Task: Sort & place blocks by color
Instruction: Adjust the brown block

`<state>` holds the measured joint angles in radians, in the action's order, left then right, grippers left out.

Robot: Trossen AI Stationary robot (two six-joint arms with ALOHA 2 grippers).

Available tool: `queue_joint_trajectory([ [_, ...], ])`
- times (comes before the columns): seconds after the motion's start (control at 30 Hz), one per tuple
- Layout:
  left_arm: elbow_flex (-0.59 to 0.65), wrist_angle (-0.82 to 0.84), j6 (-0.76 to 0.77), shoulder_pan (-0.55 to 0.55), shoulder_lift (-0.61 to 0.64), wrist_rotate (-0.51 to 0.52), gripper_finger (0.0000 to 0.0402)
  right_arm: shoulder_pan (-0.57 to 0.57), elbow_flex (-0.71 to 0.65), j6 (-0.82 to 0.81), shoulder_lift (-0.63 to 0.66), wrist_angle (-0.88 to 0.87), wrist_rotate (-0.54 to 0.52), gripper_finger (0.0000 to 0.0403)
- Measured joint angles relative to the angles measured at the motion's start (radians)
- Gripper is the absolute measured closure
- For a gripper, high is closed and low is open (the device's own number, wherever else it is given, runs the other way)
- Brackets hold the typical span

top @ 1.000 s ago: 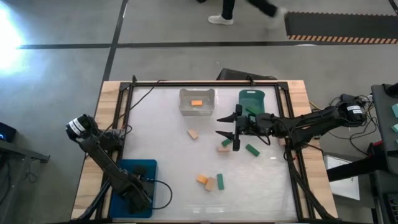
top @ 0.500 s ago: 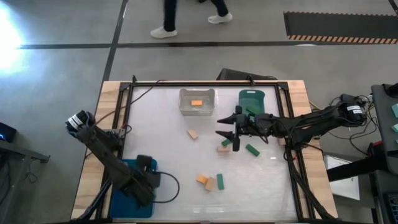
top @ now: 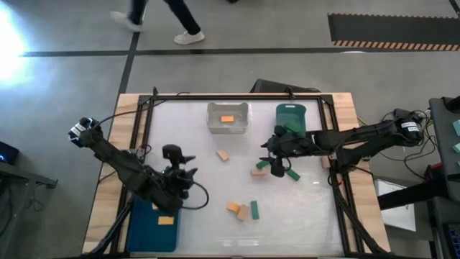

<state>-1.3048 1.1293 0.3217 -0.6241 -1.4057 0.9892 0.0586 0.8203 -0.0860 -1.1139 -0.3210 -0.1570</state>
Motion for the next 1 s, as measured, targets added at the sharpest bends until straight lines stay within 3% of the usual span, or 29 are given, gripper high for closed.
queue_joint_trajectory([
  [0.3, 0.005, -0.001, -0.228, 0.19, 0.016, 0.003, 0.0201, 0.0, 0.002, -0.034, 0.0, -0.115, 0.004, 0.0179],
  [0.43, 0.035, -0.055, -0.385, 0.307, 0.026, -0.031, 0.0201, 0.001, 0.005, -0.047, -0.003, -0.16, 0.056, 0.0179],
  [0.53, 0.089, -0.208, -0.543, 0.399, 0.053, -0.095, 0.0201, 0.005, 0.006, -0.086, -0.026, -0.17, 0.089, 0.0179],
  [0.77, 0.263, -0.677, -0.824, 0.542, 0.131, -0.356, 0.0201, 0.032, 0.035, -0.12, -0.175, -0.176, 0.089, 0.0179],
  [1.0, 0.398, -0.944, -0.888, 0.559, 0.198, -0.39, 0.0201, 0.049, 0.109, -0.086, -0.341, -0.183, 0.089, 0.0179],
])
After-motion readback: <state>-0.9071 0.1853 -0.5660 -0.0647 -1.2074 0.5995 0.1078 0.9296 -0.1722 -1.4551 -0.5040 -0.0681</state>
